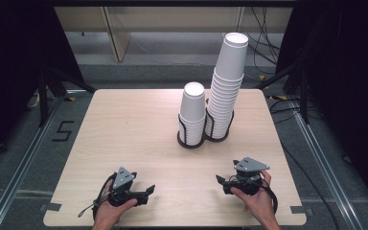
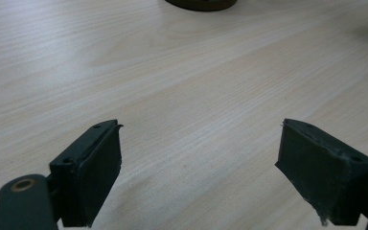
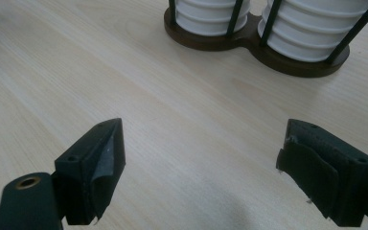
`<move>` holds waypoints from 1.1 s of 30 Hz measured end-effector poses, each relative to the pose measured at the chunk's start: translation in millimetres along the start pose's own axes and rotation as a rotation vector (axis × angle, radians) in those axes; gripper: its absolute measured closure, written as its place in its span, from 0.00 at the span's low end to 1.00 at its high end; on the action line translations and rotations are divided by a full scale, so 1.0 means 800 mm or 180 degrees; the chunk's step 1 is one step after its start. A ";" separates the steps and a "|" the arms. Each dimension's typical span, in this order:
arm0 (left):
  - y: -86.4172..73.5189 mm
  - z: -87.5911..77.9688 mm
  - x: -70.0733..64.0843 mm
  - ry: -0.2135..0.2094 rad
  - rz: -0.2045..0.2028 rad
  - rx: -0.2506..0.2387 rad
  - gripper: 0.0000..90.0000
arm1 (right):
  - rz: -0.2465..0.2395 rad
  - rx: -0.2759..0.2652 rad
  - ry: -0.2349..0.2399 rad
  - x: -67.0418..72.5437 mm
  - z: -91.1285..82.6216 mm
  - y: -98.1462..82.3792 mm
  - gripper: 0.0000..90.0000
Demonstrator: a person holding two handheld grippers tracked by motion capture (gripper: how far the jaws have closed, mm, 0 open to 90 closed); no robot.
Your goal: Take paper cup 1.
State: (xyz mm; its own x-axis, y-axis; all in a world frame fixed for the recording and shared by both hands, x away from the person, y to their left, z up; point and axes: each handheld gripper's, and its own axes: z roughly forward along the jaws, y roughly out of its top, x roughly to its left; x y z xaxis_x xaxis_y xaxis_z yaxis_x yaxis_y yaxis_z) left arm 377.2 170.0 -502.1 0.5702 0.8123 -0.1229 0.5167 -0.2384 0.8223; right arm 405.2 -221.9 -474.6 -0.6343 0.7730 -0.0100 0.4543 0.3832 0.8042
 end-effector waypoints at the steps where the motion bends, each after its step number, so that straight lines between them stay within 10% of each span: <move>1: 0.000 0.000 0.000 0.0000 0.0000 0.0000 0.16 | -0.0014 -0.0018 0.0005 0.000 0.000 0.000 0.18; 33: 0.001 0.002 -0.006 -0.0096 0.0111 -0.0039 0.16 | -0.0048 -0.0233 0.0174 0.008 -0.003 0.024 0.20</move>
State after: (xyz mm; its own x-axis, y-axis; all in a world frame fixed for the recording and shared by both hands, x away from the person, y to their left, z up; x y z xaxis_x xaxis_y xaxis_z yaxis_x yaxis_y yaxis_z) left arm 375.6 165.4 -502.0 0.6067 0.7872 -0.1105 0.4884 -0.2595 0.8332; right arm 408.3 -210.7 -457.4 -0.6749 0.7379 0.0083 0.3987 0.3552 0.8455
